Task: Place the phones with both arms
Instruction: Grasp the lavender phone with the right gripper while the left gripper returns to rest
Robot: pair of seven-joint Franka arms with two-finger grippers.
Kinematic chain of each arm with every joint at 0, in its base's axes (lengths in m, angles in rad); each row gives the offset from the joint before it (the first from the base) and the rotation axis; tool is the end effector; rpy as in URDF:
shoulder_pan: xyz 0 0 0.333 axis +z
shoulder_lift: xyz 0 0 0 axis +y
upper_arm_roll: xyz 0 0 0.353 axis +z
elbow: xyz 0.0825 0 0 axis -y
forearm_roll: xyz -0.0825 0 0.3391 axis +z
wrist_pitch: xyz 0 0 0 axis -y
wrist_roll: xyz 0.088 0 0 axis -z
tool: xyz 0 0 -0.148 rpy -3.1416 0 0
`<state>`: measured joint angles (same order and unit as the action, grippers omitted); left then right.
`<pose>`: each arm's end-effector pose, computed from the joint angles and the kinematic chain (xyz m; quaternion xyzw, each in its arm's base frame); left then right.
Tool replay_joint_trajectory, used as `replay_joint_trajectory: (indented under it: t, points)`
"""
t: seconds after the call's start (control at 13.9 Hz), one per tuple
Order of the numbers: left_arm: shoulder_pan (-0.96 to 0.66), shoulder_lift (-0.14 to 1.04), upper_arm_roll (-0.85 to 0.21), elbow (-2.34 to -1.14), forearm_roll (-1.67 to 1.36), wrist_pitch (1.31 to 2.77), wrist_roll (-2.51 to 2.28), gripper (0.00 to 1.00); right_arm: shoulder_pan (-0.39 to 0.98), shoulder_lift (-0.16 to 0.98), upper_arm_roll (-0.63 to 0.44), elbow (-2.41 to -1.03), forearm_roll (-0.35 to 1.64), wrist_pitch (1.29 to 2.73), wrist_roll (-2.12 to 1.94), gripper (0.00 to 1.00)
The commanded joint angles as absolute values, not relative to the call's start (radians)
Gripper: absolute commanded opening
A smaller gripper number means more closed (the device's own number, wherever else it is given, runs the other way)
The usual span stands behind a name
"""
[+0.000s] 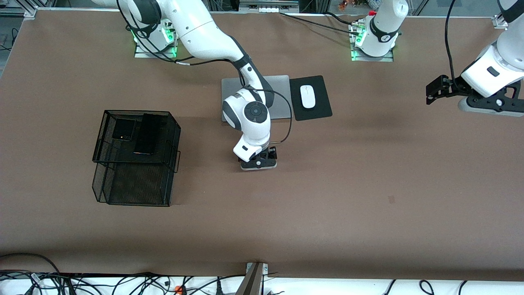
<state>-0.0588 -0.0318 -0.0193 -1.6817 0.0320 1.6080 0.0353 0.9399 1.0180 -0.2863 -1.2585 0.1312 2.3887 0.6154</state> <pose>0.4964 -0.0344 0.5924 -0.9980 0.0576 0.0206 0.0167 0.5635 0.5154 0.1720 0.9937 0.0485 0.1008 0.0105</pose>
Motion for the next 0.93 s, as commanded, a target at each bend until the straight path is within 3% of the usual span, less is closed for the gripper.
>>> replay_joint_trajectory:
  t: [0.0,0.14,0.22,0.29,0.36,0.43,0.72,0.86]
  points:
    - [-0.048,-0.023,-0.025,-1.672,0.015,1.635,0.041,1.00,0.948,1.015,-0.290,-1.281,0.115,2.411,0.614,1.00]
    - [-0.048,-0.015,-0.023,-1.660,0.017,1.632,0.041,1.00,0.956,1.015,-0.291,-1.281,0.115,2.411,0.617,0.98]
    - [-0.048,-0.015,-0.021,-1.660,0.017,1.628,0.041,1.00,0.956,1.015,-0.291,-1.281,0.114,2.411,0.614,0.90]
    - [-0.048,-0.018,-0.021,-1.660,0.017,1.626,0.040,1.00,0.956,1.015,-0.293,-1.281,0.114,2.411,0.614,0.70]
    - [-0.048,-0.018,-0.021,-1.660,0.017,1.625,0.040,1.00,0.956,1.012,-0.291,-1.281,0.115,2.411,0.612,0.44]
    - [-0.048,-0.020,-0.023,-1.660,0.017,1.611,0.040,1.00,0.956,1.011,-0.293,-1.281,0.115,2.411,0.611,0.35]
    - [-0.048,-0.023,-0.025,-1.632,0.017,1.580,0.040,1.00,0.956,1.005,-0.298,-1.281,0.115,2.389,0.612,0.34]
    - [-0.048,-0.023,-0.025,-1.611,0.017,1.545,0.040,1.00,0.954,0.965,-0.316,-1.272,0.115,2.306,0.601,0.34]
